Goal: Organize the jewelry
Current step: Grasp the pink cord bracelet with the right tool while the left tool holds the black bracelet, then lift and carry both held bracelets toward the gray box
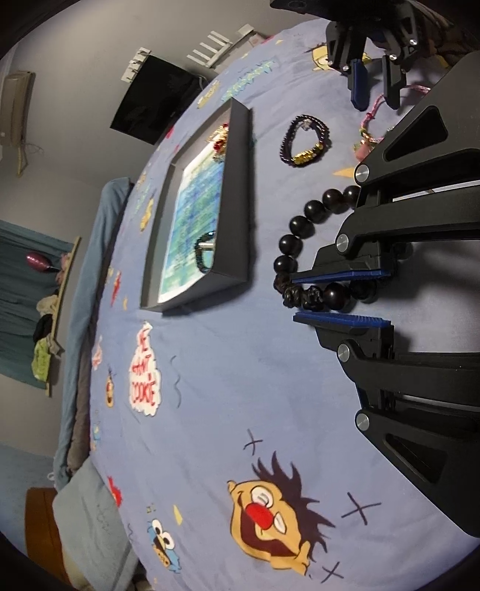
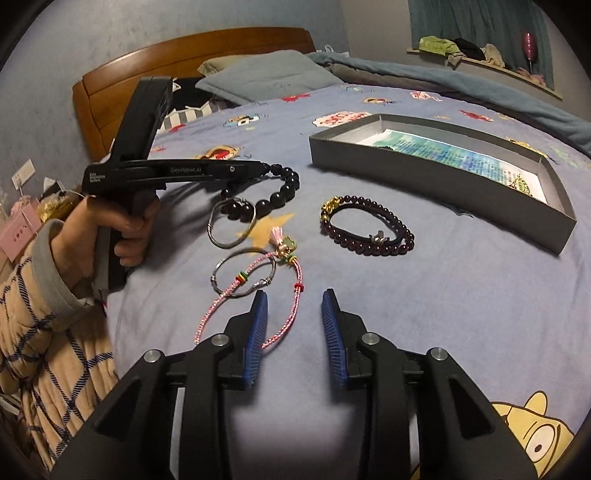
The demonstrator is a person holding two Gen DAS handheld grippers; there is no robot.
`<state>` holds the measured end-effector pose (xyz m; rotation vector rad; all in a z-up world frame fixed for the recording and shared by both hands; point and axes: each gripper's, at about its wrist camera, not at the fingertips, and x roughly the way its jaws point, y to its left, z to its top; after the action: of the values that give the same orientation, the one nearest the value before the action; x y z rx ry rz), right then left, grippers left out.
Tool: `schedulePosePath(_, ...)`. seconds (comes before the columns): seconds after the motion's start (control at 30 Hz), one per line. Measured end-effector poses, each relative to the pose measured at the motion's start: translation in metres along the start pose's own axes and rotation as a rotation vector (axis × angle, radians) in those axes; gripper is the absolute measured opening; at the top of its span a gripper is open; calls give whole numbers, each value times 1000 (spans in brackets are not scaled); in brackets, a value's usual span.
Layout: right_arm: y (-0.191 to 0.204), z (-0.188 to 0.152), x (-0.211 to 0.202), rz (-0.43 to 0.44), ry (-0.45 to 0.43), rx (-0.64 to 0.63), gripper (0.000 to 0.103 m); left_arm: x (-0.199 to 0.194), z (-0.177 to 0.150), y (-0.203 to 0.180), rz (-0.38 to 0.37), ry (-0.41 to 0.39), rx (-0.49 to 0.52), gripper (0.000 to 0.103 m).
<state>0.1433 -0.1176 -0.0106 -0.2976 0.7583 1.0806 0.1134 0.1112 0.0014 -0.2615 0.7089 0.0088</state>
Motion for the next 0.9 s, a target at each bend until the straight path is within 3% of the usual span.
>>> schedulePosePath(0.1, 6, -1, 4, -24, 13, -25, 30, 6, -2, -1, 12, 24, 4, 26)
schedulePosePath(0.17, 10, -2, 6, -42, 19, -43, 24, 10, -2, -1, -1, 47, 9, 34)
schedulePosePath(0.23, 13, -2, 7, -47, 21, -58, 7, 14, -3, -5, 8, 67, 28, 35)
schedulePosePath(0.27, 13, -2, 6, -49, 19, -63, 3, 14, -4, -7, 9, 72, 37, 35)
schedulePosePath(0.33, 15, 0, 3, -52, 2, -71, 3, 13, -3, -8, 0, 64, 43, 25)
schedulePosePath(0.37, 15, 1, 1, -53, -10, -72, 3, 10, -3, -9, -10, 54, 44, 15)
schedulePosePath(0.47, 14, 7, -7, -59, -58, -66, 2, 0, -1, -12, -40, 7, 43, 15)
schedulePosePath(0.67, 6, 21, -31, -73, -190, -31, 2, -38, 11, -39, -180, -194, 94, 15)
schedulePosePath(0.9, -12, 34, -54, -101, -309, 31, 2, -46, 19, -62, -229, -285, 122, 15)
